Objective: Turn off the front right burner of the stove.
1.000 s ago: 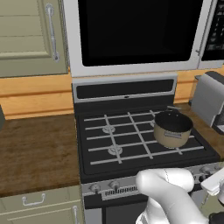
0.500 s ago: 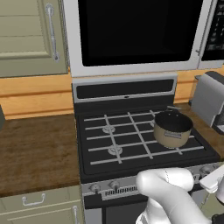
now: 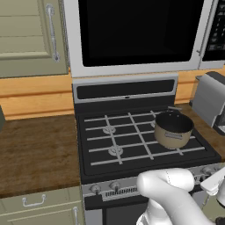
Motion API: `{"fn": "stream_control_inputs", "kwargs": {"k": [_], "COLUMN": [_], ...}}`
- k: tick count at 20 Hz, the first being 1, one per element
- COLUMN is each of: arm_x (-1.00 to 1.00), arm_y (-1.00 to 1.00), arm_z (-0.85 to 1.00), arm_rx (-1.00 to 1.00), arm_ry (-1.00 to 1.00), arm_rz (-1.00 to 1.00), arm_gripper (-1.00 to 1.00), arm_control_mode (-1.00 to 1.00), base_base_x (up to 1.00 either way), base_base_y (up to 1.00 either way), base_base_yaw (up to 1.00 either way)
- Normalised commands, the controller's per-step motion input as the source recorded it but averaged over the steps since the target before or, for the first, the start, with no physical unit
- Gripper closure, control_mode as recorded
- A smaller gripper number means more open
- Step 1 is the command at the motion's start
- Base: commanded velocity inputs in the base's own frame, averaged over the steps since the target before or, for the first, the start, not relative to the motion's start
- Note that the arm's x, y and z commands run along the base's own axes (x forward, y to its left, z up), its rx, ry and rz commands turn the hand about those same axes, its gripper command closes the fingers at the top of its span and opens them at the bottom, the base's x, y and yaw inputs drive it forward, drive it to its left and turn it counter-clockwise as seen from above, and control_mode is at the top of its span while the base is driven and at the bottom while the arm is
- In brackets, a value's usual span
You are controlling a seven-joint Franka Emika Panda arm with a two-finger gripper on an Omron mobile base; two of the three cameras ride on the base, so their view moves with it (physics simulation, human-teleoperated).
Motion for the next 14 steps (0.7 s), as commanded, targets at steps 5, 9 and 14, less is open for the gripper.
{"fn": "stream_control_inputs", "kwargs": {"k": [5, 9, 14], "arm_x": [0.11, 0.19, 0.22], "arm_y": [0.0, 0.0, 0.08], "arm_z": [-0.01, 0.0, 0.0], "arm_rx": [0.0, 0.0, 0.0], "arm_ry": [0.01, 0.02, 0.04], "arm_rz": [-0.01, -0.04, -0.06], "arm_gripper": [-1.0, -1.0, 1.0], "arm_control_mode": [-1.0, -1.0, -1.0], "base_base_x": [0.0, 0.0, 0.0], "base_base_y": [0.0, 0.0, 0.0], "base_base_yaw": [0.0, 0.0, 0.0]}}
